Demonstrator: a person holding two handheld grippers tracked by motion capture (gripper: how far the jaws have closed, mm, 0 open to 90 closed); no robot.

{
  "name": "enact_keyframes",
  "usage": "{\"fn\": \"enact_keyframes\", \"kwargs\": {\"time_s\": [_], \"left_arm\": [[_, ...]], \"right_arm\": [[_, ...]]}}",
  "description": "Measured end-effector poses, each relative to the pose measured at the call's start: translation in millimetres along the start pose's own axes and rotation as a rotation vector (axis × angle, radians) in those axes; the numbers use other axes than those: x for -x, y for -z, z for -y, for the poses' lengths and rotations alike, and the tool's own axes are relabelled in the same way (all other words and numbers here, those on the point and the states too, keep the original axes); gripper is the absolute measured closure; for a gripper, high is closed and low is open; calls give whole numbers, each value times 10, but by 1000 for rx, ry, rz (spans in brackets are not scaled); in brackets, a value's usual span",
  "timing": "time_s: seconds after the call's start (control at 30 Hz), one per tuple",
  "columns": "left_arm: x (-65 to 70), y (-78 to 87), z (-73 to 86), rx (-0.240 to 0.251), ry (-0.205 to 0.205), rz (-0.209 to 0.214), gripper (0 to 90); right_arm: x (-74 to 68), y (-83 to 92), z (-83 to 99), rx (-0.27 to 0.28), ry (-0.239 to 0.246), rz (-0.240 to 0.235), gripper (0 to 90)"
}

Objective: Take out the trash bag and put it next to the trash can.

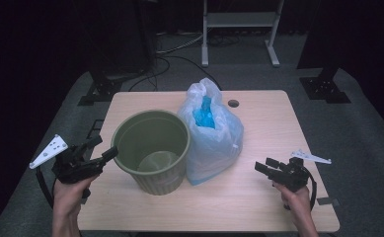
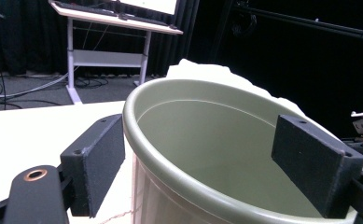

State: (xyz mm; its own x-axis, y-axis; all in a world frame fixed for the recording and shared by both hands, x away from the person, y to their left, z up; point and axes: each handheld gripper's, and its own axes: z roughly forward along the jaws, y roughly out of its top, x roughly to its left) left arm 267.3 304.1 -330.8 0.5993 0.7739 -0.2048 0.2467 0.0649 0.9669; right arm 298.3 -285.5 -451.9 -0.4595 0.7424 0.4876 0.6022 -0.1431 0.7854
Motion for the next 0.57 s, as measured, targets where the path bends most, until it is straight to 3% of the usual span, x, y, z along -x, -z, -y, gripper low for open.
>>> {"fn": "enact_keyframes", "kwargs": {"time_s": [0.57], "left_arm": [[9,-12,3,-1,2,2,162]], "right_arm": [[73,244,321,123,-23,25,272]]}}
